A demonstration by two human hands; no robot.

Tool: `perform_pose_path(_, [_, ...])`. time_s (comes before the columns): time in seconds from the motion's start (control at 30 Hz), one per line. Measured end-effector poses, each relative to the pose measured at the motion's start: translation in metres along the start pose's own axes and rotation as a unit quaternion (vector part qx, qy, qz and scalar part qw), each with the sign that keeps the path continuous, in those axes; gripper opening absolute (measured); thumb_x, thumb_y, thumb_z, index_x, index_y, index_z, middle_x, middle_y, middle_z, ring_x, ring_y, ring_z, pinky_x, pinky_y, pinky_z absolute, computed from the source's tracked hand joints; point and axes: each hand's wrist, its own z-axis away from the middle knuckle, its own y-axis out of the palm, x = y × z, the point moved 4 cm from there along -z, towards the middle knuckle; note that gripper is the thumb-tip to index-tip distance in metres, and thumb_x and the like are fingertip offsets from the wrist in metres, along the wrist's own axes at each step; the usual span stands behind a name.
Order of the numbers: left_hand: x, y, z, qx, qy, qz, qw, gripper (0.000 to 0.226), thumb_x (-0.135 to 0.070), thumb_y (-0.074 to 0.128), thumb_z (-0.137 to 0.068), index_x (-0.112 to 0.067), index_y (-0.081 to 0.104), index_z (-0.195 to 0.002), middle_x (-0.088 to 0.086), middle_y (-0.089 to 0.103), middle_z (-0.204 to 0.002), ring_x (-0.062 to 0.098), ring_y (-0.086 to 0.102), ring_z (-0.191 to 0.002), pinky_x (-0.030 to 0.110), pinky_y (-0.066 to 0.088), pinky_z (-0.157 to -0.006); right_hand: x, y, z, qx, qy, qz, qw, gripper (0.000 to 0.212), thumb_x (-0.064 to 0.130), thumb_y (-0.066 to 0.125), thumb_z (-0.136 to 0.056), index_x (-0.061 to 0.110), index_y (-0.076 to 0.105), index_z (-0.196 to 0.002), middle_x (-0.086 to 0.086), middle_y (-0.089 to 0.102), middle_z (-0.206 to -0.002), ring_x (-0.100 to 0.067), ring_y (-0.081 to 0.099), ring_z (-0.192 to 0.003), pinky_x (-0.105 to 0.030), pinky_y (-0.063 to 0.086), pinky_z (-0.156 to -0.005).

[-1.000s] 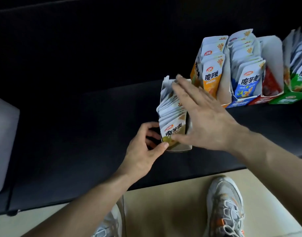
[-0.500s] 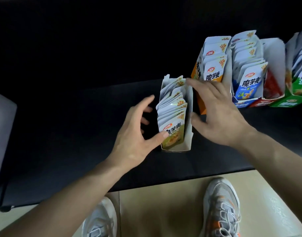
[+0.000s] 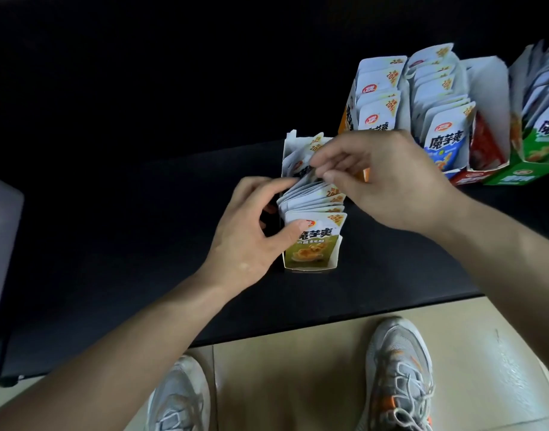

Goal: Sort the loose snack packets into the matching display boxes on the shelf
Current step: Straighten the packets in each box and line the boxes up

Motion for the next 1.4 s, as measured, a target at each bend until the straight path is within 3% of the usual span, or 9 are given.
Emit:
perform_pose_path(0.1, [0.0, 0.002, -0.004, 0.003, -0.01, 0.004, 1.0, 0.058, -0.035, 0.078, -0.085, -0.037, 0.054, -0.138, -0.016, 0.045, -0.126, 0.003, 0.054, -0.108, 0.009, 0.045, -0.081, 0.005, -0.004, 0.003, 0.015, -0.012, 0.023, 1.0, 0.04, 0.028, 0.067, -0.09, 0.024, 0.06, -0.129, 0.008, 0.061, -0.122, -0.002, 0.057, -0.113, -0.023, 0.047, -0.098])
perform_pose_path(0.27, [0.0, 0.003, -0.006, 0.003, -0.018, 0.027, 0.999, 0.059, -0.034, 0.078, -0.085, -0.038, 0.053, -0.138, -0.017, 0.046, -0.125, 0.004, 0.055, -0.109, 0.018, 0.048, -0.087, 0.006, 0.021, 0.005, 0.172, 0.004, 0.33, 0.928, 0.135, 0.084, 0.064, -0.057, 0.025, -0.004, -0.158, 0.005, -0.004, -0.164, -0.014, -0.003, -0.151, -0.034, -0.011, -0.12])
perform_pose_path(0.43, [0.007, -0.005, 0.002, -0.009, -0.069, 0.098, 0.993, 0.062, -0.027, 0.086, -0.076, -0.041, 0.048, -0.123, -0.018, 0.057, -0.126, 0.005, 0.065, -0.103, 0.026, 0.058, -0.082, 0.005, 0.032, 0.004, 0.087, -0.051, 0.423, 0.9, 0.111, 0.064, 0.078, -0.058, 0.012, 0.036, -0.147, -0.01, 0.046, -0.129, -0.031, 0.041, -0.118, -0.046, 0.034, -0.107])
perform_pose_path(0.57, [0.021, 0.002, 0.009, 0.053, -0.143, 0.086, 0.984, 0.064, -0.034, 0.086, -0.074, -0.042, 0.043, -0.121, -0.025, 0.056, -0.124, 0.004, 0.068, -0.099, 0.031, 0.058, -0.086, 0.007, 0.034, 0.001, 0.109, -0.058, 0.426, 0.896, 0.076, 0.062, 0.076, -0.058, 0.019, 0.055, -0.117, -0.004, 0.053, -0.11, -0.027, 0.053, -0.102, -0.044, 0.042, -0.093])
perform_pose_path(0.8, [0.031, 0.022, 0.012, 0.142, -0.206, 0.016, 0.968, 0.082, -0.037, 0.074, -0.086, -0.052, 0.022, -0.148, -0.019, 0.056, -0.131, 0.015, 0.064, -0.108, 0.038, 0.054, -0.098, 0.01, 0.047, -0.004, 0.107, -0.041, 0.452, 0.885, 0.068, 0.054, 0.077, -0.058, 0.022, 0.053, -0.114, -0.001, 0.067, -0.091, -0.03, 0.068, -0.077, -0.041, 0.046, -0.083])
perform_pose_path(0.9, [0.03, 0.023, 0.015, 0.15, -0.207, 0.003, 0.967, 0.082, -0.032, 0.07, -0.088, -0.054, 0.018, -0.148, -0.021, 0.057, -0.122, 0.006, 0.058, -0.108, 0.024, 0.046, -0.092, 0.009, 0.049, -0.002, 0.065, -0.042, 0.452, 0.888, 0.059, 0.045, 0.077, -0.056, 0.02, 0.055, -0.105, -0.002, 0.065, -0.082, -0.032, 0.066, -0.071, -0.042, 0.045, -0.079])
perform_pose_path(1.03, [0.03, 0.026, 0.021, 0.158, -0.213, 0.012, 0.964, 0.079, -0.023, 0.066, -0.09, -0.051, 0.023, -0.148, -0.024, 0.061, -0.106, -0.001, 0.059, -0.094, 0.013, 0.042, -0.072, 0.012, 0.051, 0.001, -0.011, -0.026, 0.455, 0.89, 0.055, 0.038, 0.077, -0.063, 0.017, 0.057, -0.11, -0.005, 0.064, -0.088, -0.033, 0.064, -0.076, -0.044, 0.042, -0.079])
perform_pose_path(1.17, [0.023, 0.028, 0.022, 0.167, -0.2, 0.021, 0.965, 0.082, -0.027, 0.067, -0.091, -0.055, 0.017, -0.149, -0.026, 0.052, -0.12, -0.002, 0.049, -0.106, 0.009, 0.036, -0.077, 0.005, 0.045, -0.002, 0.005, 0.018, 0.461, 0.887, 0.073, 0.045, 0.08, -0.061, 0.018, 0.054, -0.123, -0.009, 0.062, -0.109, -0.035, 0.059, -0.1, -0.049, 0.042, -0.09])
perform_pose_path(1.4, [0.021, 0.021, 0.017, 0.126, -0.192, 0.017, 0.973, 0.083, -0.037, 0.075, -0.085, -0.053, 0.025, -0.149, -0.023, 0.052, -0.134, 0.01, 0.057, -0.119, 0.038, 0.051, -0.103, 0.01, 0.049, -0.002, 0.014, -0.048, 0.451, 0.891, 0.091, 0.053, 0.066, -0.077, 0.011, 0.034, -0.15, -0.012, 0.053, -0.133, -0.037, 0.051, -0.118, -0.054, 0.032, -0.108])
